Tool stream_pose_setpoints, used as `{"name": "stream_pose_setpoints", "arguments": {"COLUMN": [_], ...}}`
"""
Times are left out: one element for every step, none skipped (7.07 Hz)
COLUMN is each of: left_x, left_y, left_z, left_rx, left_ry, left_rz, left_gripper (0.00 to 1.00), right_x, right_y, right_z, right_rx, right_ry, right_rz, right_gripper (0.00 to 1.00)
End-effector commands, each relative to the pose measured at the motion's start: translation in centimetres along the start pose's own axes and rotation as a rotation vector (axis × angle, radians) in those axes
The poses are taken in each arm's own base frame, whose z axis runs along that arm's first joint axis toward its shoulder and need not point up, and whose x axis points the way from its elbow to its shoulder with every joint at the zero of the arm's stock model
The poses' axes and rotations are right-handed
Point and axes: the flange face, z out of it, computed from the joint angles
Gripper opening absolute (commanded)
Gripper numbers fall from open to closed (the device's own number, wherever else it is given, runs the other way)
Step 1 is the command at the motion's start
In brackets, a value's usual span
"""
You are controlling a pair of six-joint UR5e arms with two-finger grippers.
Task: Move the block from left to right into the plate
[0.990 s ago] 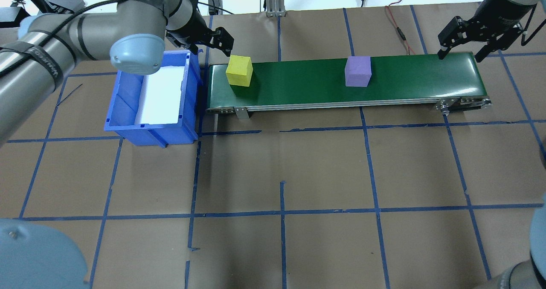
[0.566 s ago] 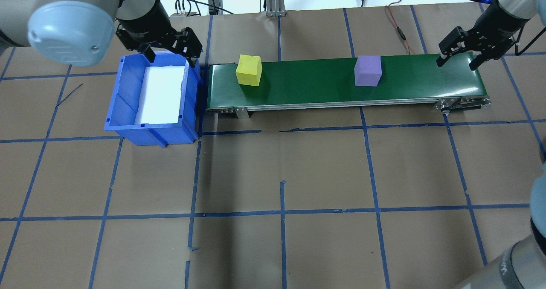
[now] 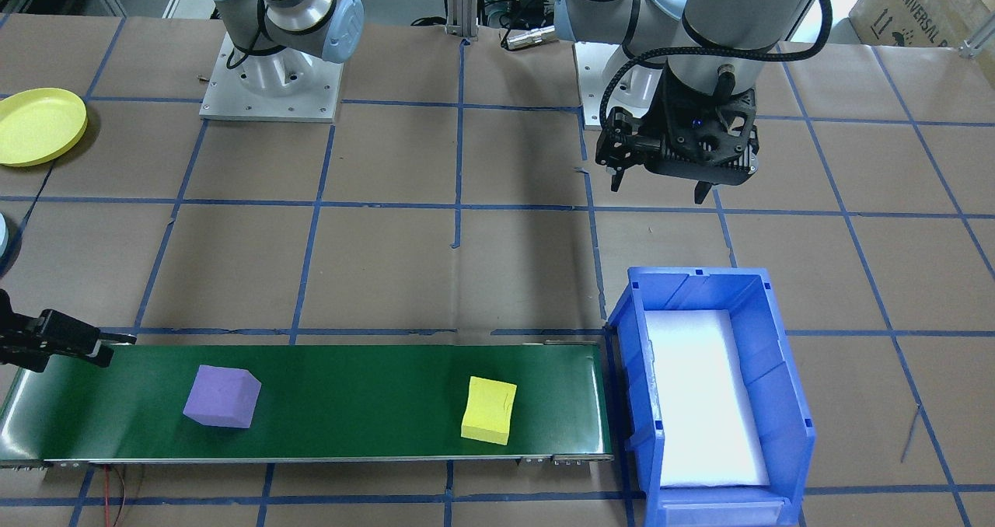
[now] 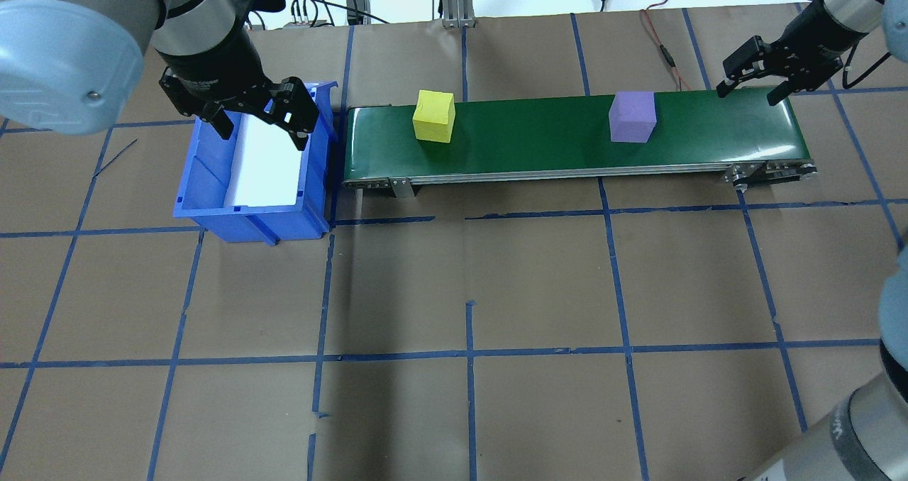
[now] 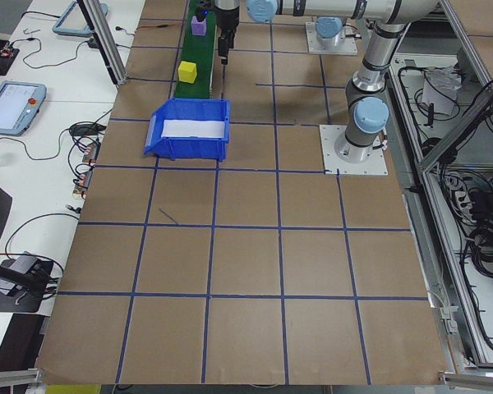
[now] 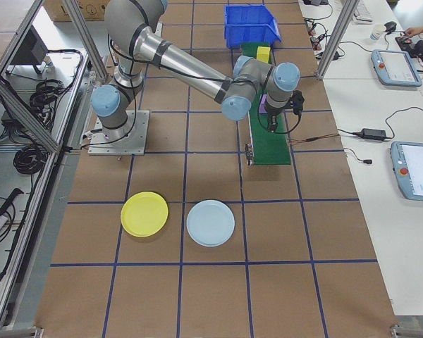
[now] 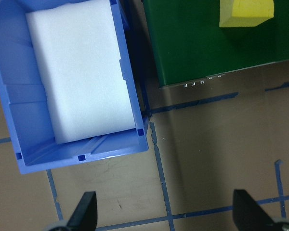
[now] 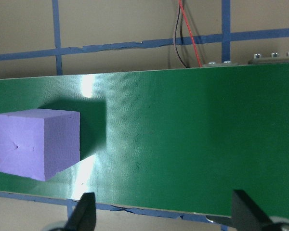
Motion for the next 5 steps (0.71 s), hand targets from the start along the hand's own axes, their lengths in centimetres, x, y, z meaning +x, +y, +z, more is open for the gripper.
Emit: {"name": "stream_pose_setpoints", "arguments": {"left_x": [-0.75,-0.76,-0.76,-0.76,-0.77], "left_y": [0.01,-0.01,-0.01,-0.01,-0.04], "left_z": [0.28,0.29,0.29,0.29,0.20], "left_rx": [-0.001,0.000,0.000,0.000,0.003], "left_ry": [-0.002,0.005,0.005,0.005,0.005], "left_rz": [-0.009,-0.015,-0.015,-0.015,-0.015], "left_gripper": [1.00,1.00,1.00,1.00,1.00], "right_x": [0.49,0.49,0.70,0.77,0.76], "right_y": [-0.33,-0.40,-0.60,-0.71,-0.70], "right_z": [0.12,0.37,0.77,0.85,0.95], "right_rx": [0.023,0.028,0.024,0.026,0.029], "right_ry": [-0.048,-0.056,-0.057,-0.056,-0.059], "right_rz": [0.009,0.007,0.006,0.006,0.005], "right_gripper": [1.00,1.00,1.00,1.00,1.00]}}
